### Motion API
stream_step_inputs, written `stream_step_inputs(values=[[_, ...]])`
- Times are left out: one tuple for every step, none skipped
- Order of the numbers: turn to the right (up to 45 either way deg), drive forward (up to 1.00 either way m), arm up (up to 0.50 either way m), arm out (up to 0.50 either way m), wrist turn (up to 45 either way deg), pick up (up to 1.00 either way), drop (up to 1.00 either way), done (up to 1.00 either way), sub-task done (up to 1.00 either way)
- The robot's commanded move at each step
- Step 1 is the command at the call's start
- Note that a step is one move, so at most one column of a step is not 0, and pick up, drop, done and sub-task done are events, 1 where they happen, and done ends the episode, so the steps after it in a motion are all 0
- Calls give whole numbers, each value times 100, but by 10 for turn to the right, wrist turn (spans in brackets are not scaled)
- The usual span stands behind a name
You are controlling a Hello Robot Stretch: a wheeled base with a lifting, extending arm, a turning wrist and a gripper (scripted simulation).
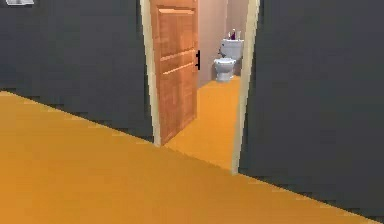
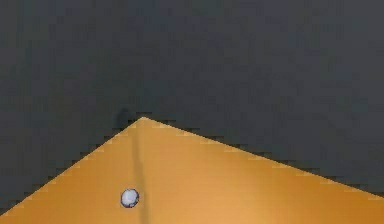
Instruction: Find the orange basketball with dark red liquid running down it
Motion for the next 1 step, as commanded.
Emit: stream_step_inputs(values=[[0, 100, 0, 0, 0, 0, 0, 0, 0]])
